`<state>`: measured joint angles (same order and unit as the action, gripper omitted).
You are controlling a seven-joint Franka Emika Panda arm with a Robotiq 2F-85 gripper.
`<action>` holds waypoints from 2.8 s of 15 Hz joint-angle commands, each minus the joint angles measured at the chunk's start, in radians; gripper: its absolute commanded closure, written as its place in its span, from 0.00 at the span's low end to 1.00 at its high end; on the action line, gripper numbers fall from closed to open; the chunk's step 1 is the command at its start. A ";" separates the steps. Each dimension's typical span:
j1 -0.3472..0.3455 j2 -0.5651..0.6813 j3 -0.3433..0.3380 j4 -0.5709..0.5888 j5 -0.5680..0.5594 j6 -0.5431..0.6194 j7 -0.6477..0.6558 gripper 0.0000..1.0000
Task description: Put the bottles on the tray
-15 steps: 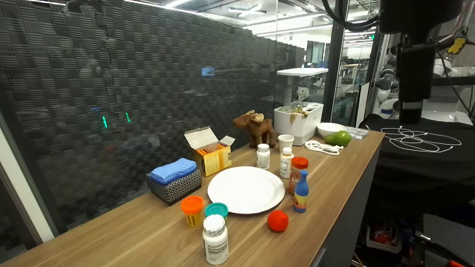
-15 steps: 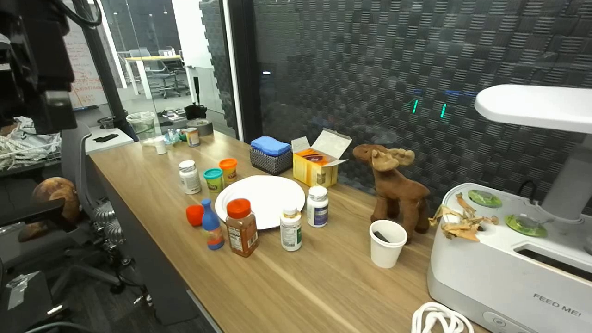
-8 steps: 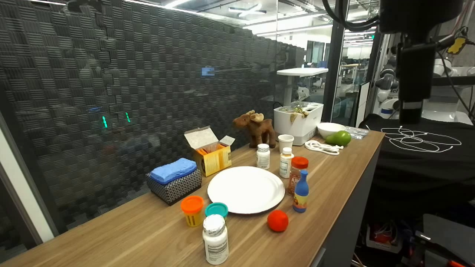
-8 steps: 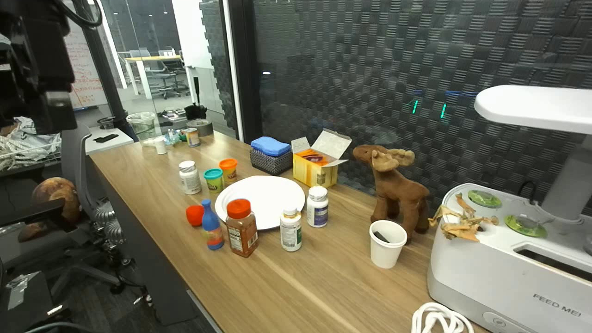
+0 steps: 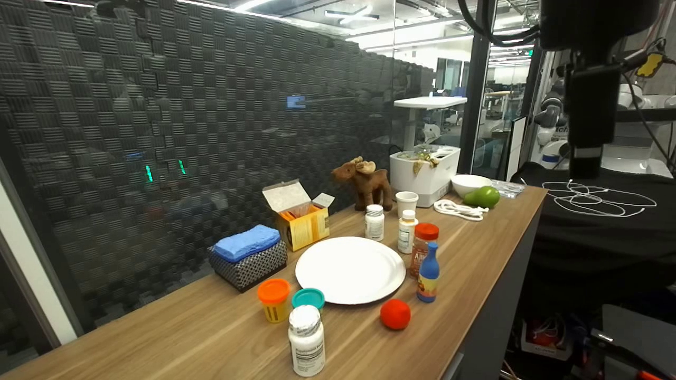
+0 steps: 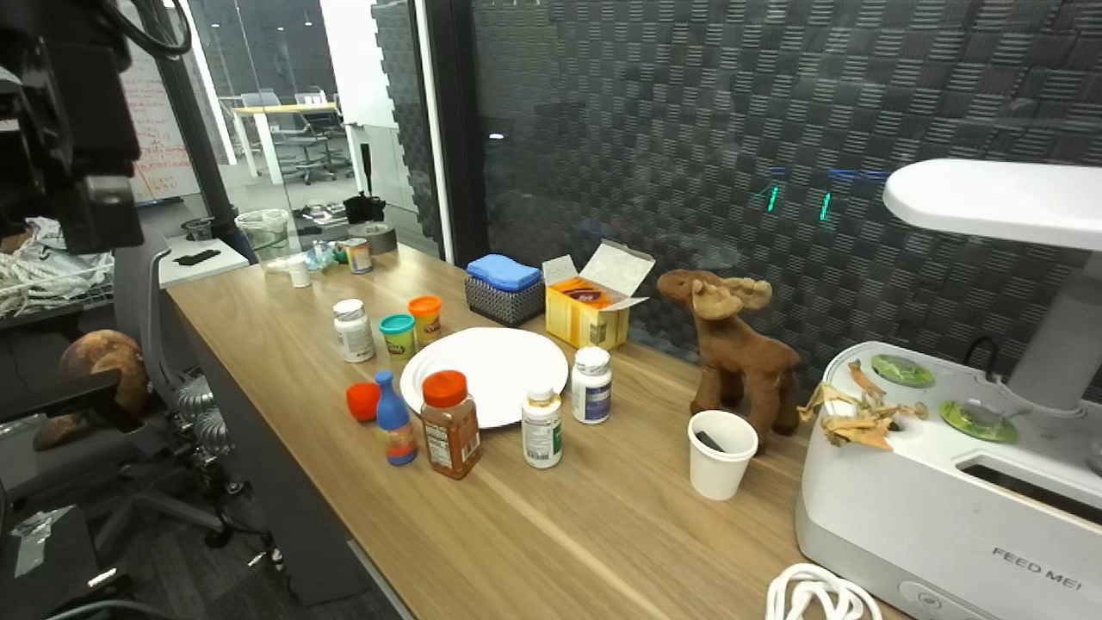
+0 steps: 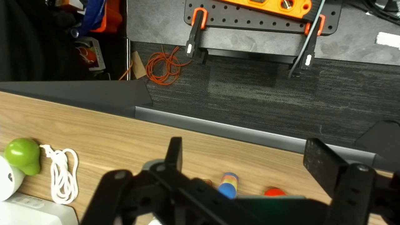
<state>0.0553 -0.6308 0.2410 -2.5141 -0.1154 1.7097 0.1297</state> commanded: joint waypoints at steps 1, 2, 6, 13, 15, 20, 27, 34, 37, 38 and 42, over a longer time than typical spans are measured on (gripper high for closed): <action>0.026 0.098 -0.005 0.038 -0.010 0.074 0.035 0.00; 0.029 0.139 -0.002 0.050 -0.010 0.120 0.037 0.00; 0.032 0.343 0.025 0.141 0.000 0.308 0.136 0.00; 0.082 0.660 0.026 0.345 -0.006 0.552 0.304 0.00; 0.106 0.732 0.019 0.398 -0.009 0.595 0.321 0.00; 0.181 0.897 -0.020 0.529 -0.084 0.613 0.349 0.00; 0.288 1.053 -0.117 0.692 -0.212 0.583 0.363 0.00; 0.309 1.134 -0.147 0.765 -0.190 0.581 0.325 0.00; 0.311 1.153 -0.158 0.776 -0.192 0.580 0.328 0.00; 0.311 1.156 -0.160 0.778 -0.190 0.579 0.328 0.00; 0.309 1.171 -0.170 0.788 -0.185 0.580 0.328 0.00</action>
<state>0.3468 0.5198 0.0908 -1.7701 -0.3109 2.3117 0.4678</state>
